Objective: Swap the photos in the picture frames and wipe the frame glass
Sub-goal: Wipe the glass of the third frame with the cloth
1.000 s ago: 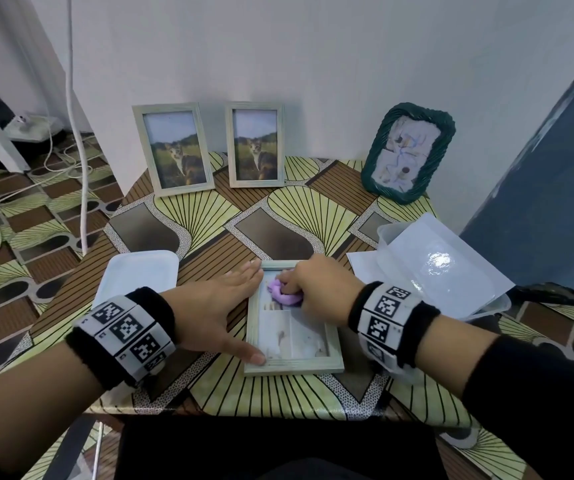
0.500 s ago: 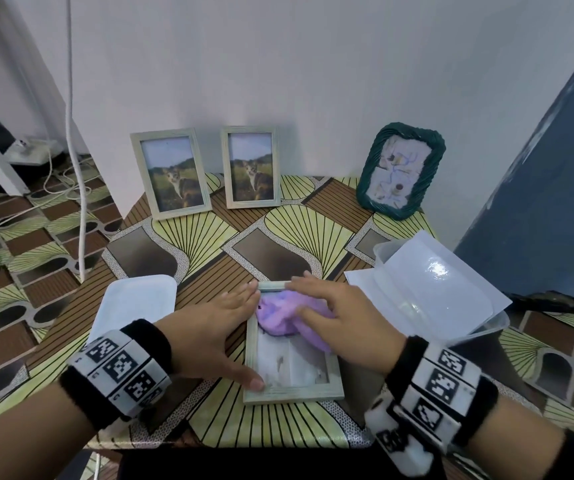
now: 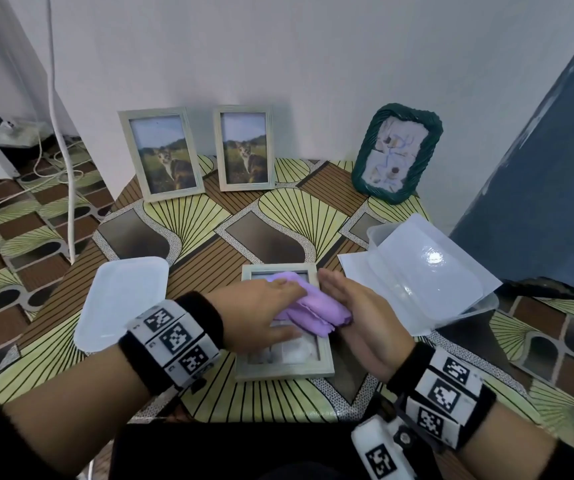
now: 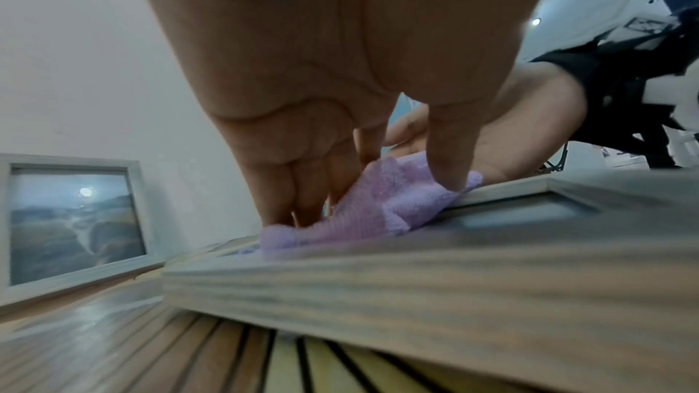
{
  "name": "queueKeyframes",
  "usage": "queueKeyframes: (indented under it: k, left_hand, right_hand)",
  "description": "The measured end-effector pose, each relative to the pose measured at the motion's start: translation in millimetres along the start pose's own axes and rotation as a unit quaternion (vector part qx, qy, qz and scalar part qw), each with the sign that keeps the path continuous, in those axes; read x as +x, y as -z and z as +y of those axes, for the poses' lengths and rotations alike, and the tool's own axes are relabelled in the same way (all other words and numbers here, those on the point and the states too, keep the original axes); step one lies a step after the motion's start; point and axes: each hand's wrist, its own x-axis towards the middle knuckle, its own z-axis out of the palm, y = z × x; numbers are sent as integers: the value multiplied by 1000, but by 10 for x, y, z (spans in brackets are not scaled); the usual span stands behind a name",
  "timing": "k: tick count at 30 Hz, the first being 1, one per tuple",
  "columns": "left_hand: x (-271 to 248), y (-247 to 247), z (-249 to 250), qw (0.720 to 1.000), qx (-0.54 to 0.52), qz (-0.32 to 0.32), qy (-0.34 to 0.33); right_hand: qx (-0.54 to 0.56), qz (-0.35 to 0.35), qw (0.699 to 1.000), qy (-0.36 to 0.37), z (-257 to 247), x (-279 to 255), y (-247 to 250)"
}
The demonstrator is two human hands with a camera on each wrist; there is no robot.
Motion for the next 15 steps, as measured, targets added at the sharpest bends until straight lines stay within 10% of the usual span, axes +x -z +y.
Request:
queueKeyframes:
  k: [15]
  left_hand:
    - [95, 75, 28, 995, -27, 79, 58]
  right_hand:
    - [70, 45, 994, -69, -85, -51, -190]
